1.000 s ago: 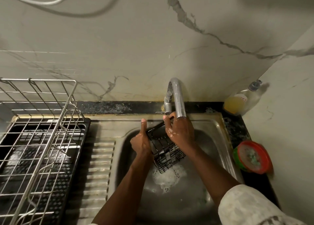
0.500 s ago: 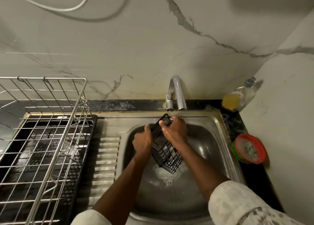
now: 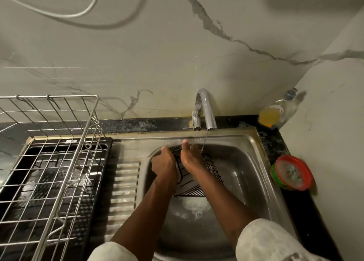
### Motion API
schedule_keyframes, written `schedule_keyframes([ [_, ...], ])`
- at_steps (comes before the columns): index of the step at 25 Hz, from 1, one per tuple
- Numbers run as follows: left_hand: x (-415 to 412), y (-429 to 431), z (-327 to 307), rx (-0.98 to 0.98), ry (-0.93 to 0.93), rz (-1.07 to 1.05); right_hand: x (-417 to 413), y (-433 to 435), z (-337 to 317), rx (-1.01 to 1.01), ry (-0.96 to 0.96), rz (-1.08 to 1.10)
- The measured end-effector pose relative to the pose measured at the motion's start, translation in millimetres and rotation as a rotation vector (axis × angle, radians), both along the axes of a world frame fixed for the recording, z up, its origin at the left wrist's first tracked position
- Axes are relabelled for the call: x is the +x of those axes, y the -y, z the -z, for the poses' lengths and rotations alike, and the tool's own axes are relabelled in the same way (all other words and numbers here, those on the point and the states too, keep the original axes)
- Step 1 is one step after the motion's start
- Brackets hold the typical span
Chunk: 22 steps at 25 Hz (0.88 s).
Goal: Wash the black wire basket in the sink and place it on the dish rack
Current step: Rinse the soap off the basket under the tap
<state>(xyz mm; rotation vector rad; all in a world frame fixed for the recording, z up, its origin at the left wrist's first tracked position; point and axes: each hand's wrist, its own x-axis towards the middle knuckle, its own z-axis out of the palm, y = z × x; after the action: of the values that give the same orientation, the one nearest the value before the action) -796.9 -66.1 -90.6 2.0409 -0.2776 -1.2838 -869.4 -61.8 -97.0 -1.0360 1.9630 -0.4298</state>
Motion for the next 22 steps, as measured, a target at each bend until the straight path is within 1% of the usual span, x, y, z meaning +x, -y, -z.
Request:
schedule_keyframes([
  [2,3.6,-6.8,2.5,0.041,0.072,-0.034,3.6,-4.5,16.1,0.019,-0.012,-0.035],
  [3,6.3,-10.1,6.3,0.064,0.095,-0.049,-2.7,-3.0,27.3,0.068,-0.022,0.0],
  [6,4.6,-12.3,7.8,0.03,0.112,-0.033,-42.3,-0.1,65.7,0.193,-0.087,0.303],
  [8,-6.2,-2.8,8.6,-0.021,0.162,0.023,-63.7,4.6,77.8,0.24,-0.045,0.404],
  [9,-11.3,2.1,7.1,-0.022,0.203,0.066,-65.5,7.2,71.7,0.266,-0.024,0.428],
  [11,-16.3,12.4,4.6,-0.044,0.269,0.133,-51.8,12.1,50.8,0.242,-0.007,0.422],
  [14,-12.5,26.8,3.3,-0.054,0.277,0.128,-15.8,7.2,36.4,0.073,0.014,0.34],
  [15,-10.0,29.3,5.0,-0.048,0.291,0.124,-11.5,8.4,43.2,0.051,0.022,0.34],
  [17,-9.0,30.4,3.9,-0.054,0.322,0.148,-23.8,17.9,54.2,0.1,0.032,0.472],
  [19,-14.4,30.9,3.1,-0.091,0.329,0.183,-47.7,24.1,59.8,0.223,0.093,0.662],
  [20,-16.1,32.7,4.0,-0.101,0.325,0.19,-51.4,23.5,53.9,0.244,0.155,0.699],
  [22,-19.9,32.1,0.7,-0.093,0.307,0.184,-42.1,23.1,40.0,0.152,0.32,0.641],
])
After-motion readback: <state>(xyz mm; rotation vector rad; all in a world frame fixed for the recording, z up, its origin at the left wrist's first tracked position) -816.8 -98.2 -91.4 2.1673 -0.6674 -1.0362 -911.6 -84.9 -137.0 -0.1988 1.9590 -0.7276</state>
